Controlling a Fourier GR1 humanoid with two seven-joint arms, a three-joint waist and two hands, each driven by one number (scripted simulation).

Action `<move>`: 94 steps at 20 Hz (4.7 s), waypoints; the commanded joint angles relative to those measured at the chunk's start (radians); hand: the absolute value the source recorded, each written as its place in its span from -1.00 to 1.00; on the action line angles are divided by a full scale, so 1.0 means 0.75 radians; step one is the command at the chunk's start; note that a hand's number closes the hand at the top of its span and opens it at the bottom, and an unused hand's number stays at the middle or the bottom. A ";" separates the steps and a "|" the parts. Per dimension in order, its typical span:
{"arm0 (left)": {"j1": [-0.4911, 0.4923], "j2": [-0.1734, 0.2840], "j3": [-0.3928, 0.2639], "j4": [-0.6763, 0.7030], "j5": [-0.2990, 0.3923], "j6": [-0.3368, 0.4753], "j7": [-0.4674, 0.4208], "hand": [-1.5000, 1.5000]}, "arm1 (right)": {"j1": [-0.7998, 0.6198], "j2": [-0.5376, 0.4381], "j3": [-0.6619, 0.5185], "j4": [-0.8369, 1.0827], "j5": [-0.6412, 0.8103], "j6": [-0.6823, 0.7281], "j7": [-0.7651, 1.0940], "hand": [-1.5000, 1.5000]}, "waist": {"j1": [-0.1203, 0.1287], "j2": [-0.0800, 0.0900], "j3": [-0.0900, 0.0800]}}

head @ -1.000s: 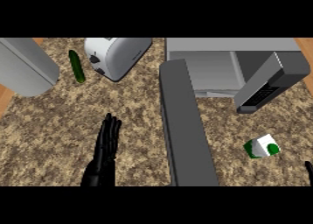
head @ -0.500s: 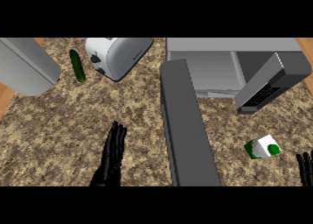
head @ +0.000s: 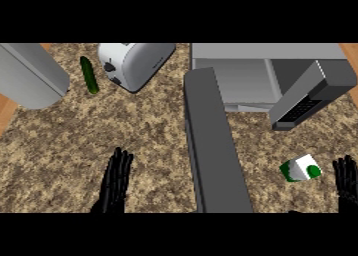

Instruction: Pick up the milk, place it into the microwave and close the microwave

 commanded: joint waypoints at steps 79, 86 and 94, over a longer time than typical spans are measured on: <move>0.118 0.238 0.450 0.049 0.401 -0.507 -0.175 -1.00 | -1.543 -0.116 0.159 1.488 0.365 -0.965 0.125 1.00 | 0.090 0.040 0.003; 0.128 0.294 0.453 0.009 0.300 -0.448 -0.105 -1.00 | -1.572 -0.203 0.173 1.558 0.424 -1.157 0.150 1.00 | 0.120 0.053 0.006; 0.128 0.269 0.416 0.106 0.226 -0.447 -0.184 -1.00 | -1.672 -0.258 0.222 1.642 0.504 -1.285 0.254 -1.00 | 0.155 0.065 0.003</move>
